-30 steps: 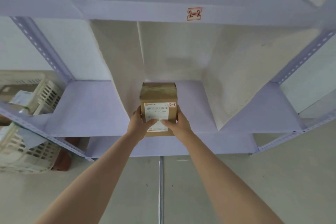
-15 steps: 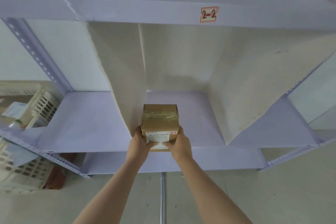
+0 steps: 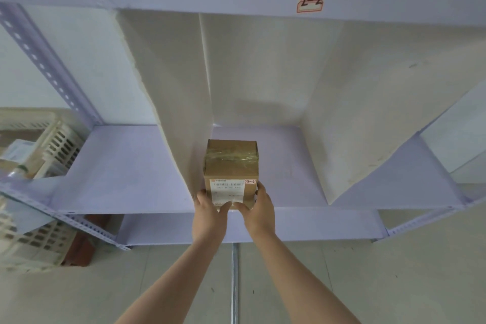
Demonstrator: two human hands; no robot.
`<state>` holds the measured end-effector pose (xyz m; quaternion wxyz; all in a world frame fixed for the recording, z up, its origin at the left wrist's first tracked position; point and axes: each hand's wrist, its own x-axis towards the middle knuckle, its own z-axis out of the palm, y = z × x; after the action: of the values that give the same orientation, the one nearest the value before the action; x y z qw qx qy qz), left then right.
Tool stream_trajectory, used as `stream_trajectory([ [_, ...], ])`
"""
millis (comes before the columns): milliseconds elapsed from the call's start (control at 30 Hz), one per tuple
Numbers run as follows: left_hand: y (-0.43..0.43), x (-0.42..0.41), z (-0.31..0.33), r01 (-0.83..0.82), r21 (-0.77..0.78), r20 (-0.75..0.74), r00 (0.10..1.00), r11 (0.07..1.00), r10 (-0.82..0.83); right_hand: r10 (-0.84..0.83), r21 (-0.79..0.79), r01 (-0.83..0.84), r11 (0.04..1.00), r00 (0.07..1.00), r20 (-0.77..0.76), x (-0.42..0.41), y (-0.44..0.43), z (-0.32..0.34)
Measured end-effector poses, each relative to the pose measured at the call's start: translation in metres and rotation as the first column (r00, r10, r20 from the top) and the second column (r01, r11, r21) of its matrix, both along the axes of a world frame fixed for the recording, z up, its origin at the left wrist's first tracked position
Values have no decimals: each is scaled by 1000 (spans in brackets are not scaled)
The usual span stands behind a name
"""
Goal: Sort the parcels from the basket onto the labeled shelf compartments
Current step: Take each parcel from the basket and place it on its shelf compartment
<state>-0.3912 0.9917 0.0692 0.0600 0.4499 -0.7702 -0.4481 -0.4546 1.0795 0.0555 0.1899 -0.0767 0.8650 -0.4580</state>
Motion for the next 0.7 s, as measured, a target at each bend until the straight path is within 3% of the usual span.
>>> stream_trajectory([
  [267,-7,-24,-5,-69,107,-92,993,992,79,80,32,-82,996,996,50,-21,-2,4],
  [567,-28,-55,-18,-104,286,-161,975,953,155,148,-101,-127,987,962,231,-50,-12,17],
  [700,-34,-74,-18,-73,374,-203,966,924,158,107,-83,-93,992,978,181,-68,-27,28],
])
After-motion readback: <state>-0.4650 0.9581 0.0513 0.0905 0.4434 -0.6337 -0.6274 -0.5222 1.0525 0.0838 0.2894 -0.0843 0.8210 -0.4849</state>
